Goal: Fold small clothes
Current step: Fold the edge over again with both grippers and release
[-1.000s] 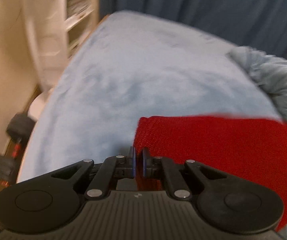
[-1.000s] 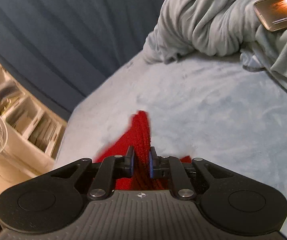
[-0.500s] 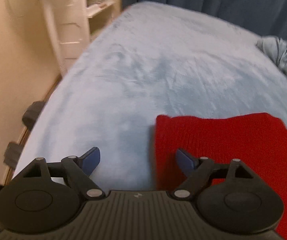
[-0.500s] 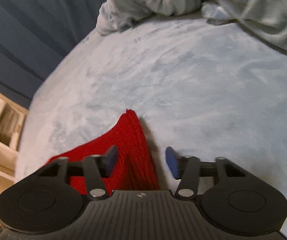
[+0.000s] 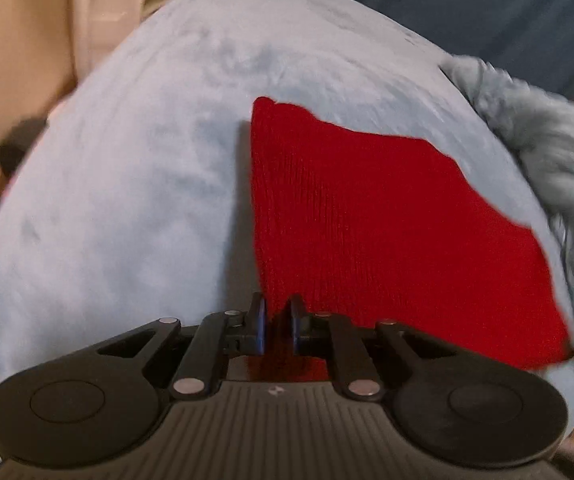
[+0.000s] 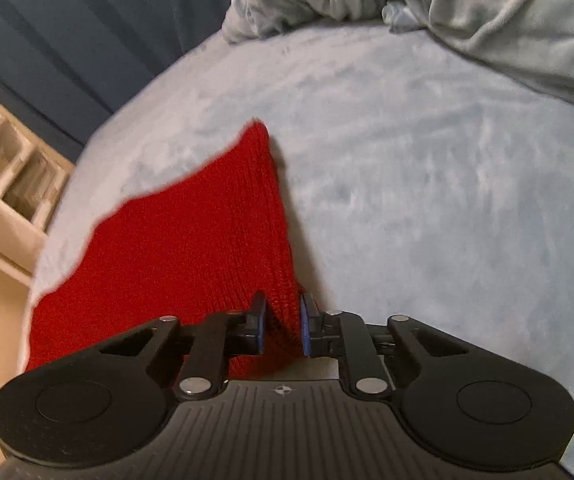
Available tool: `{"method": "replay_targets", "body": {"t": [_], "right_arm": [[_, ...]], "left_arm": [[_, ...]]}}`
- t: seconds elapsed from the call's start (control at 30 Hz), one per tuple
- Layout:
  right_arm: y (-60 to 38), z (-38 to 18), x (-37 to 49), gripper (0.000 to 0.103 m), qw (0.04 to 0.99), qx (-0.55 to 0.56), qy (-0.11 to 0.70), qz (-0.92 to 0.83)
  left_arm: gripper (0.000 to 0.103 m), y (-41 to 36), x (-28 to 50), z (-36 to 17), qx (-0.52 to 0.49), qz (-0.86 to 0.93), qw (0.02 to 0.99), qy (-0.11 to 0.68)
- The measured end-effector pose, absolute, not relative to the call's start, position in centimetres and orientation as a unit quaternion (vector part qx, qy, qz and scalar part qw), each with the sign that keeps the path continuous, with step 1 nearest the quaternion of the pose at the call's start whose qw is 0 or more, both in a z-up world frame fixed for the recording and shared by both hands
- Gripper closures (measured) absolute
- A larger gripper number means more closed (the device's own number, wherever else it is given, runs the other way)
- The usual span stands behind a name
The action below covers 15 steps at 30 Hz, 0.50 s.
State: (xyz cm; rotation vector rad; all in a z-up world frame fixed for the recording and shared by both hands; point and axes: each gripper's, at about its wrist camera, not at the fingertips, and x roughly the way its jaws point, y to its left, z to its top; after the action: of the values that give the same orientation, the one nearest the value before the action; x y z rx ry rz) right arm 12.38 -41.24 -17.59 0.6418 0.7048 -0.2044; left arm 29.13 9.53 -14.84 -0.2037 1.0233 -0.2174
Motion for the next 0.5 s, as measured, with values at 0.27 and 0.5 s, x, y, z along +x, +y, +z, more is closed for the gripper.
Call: {"method": "replay_targets", "body": {"t": [0.27, 0.5], "right_arm": [[-40.5, -20.7, 14.2, 0.075, 0.859, 0.256, 0.417, -0.147], [-37.7, -13.3, 8.5, 0.047, 0.880, 0.213, 0.400, -0.141]], "left_arm": [[0.084, 7.7, 29.7, -17.8, -0.048, -0.077, 0.849, 0.520], [0.013, 7.6, 21.4, -10.2, 0.033, -0.001, 0.898, 0.439]]}}
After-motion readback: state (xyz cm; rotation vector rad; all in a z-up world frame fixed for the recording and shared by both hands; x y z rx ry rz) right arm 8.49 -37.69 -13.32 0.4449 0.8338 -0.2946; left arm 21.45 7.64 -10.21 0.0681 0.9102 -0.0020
